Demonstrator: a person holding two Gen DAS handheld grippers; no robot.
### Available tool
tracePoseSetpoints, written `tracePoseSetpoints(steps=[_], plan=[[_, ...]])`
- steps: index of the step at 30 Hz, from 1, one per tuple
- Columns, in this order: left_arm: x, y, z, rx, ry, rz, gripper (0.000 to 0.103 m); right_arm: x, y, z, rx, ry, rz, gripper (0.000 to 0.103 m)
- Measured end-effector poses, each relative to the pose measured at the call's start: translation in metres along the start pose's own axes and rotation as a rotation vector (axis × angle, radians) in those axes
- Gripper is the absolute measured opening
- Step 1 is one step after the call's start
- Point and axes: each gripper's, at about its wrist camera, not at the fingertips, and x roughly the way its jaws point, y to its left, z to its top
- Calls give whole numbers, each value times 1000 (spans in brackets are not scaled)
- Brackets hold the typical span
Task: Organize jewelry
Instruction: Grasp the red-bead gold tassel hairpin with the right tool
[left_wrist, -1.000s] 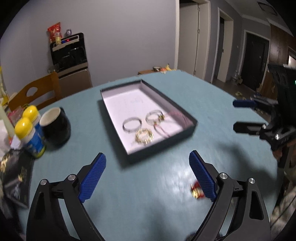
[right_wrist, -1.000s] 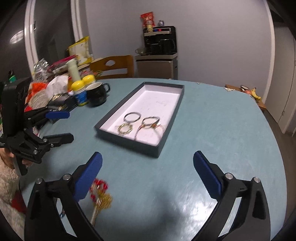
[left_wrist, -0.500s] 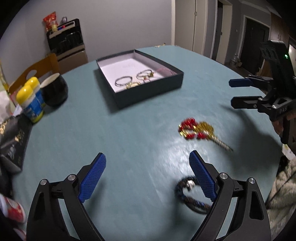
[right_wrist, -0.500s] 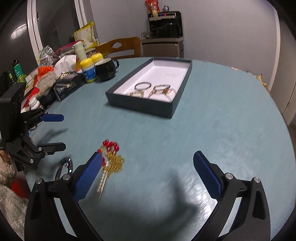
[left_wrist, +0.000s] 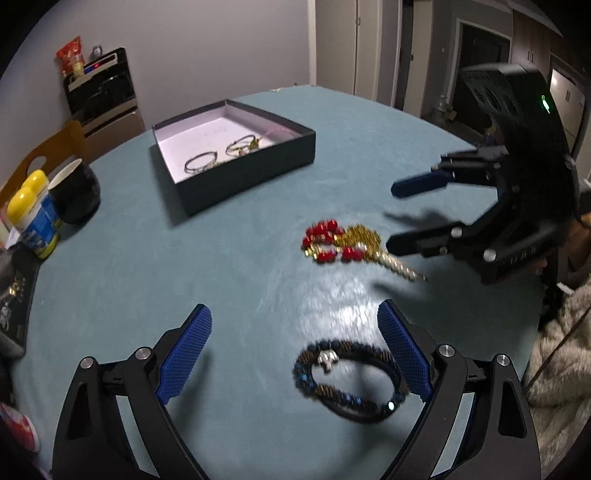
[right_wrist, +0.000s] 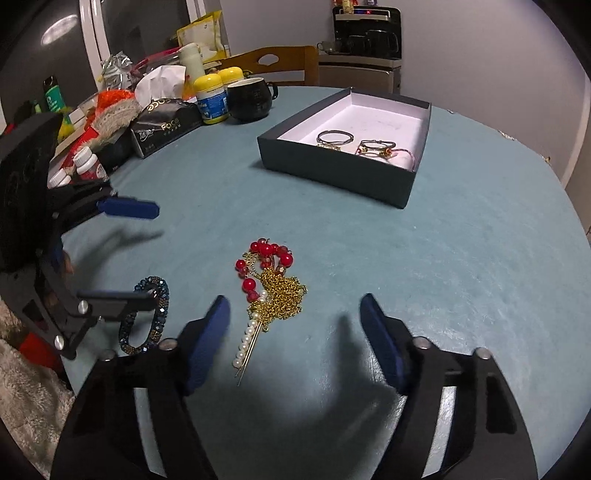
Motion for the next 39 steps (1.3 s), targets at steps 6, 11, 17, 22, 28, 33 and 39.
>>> tracePoseSetpoints(steps=[6,11,17,22,28,33,39], plan=[[7,3,11,12,-3,-15,91,9,-3,15,-18,-23,2,48],[8,2,6,22,12,-5,91,27,3,31,-33,0,61,37],[5,6,2,4,15,-7,91,43,18,36,-107,26,55,21],[5,8,3,-1,13,-10,91,45,24,33,-189,18,0,12],[6,9,3,-9,10,-5,91,45,18,34,-187,19,-8,9],[5,10,4,-13,5,-4,91,32,8,39,-107,-25,43,9],[4,9,9,-15,-8,-17,91,-9,-13,50,2,-139,113,9]])
